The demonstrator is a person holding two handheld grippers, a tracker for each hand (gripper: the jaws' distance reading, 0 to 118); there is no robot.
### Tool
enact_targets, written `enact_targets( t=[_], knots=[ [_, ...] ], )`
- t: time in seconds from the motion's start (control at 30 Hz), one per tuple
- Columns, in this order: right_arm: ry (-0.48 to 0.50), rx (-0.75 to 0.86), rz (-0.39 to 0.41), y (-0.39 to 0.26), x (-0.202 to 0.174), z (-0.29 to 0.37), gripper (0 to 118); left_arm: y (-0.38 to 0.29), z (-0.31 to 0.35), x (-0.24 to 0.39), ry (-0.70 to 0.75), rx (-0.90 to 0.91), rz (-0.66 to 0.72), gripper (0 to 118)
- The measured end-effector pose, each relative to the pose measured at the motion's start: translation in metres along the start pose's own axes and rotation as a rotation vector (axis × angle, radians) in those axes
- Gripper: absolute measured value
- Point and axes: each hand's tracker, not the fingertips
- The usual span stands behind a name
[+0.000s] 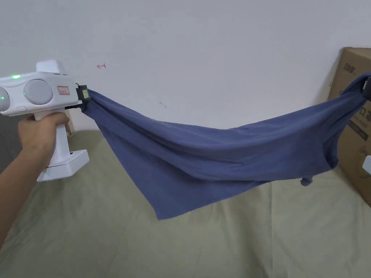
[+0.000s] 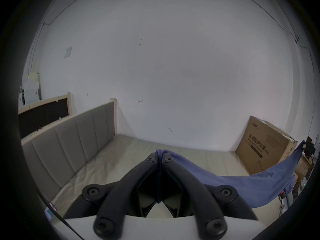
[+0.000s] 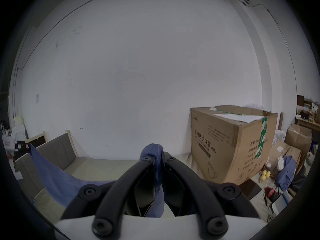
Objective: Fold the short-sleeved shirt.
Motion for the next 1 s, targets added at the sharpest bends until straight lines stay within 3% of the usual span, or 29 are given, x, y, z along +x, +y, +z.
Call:
enact_targets(
  t=[0.33,0.5,0.77,1.0],
  knots=[
    [-0.014,-0.082,0.061,-0.066,-0.015,-0.042,4,-0.060,-0.046,-0.012,0.058,-0.052,-0.028,0],
    [-0.018,-0.208,0.015,-0.138,-0.020,-0.049,4,-0.123,-0.049,-0.026,0.068,-0.155,-0.003,0],
    [-0.060,-0.443,-0.048,-0.268,-0.028,-0.004,4,-0.251,-0.015,-0.060,0.094,-0.346,0.032,0],
    [-0.113,-0.571,-0.120,-0.335,-0.015,0.071,4,-0.338,0.045,-0.097,0.144,-0.472,0.084,0]
  ],
)
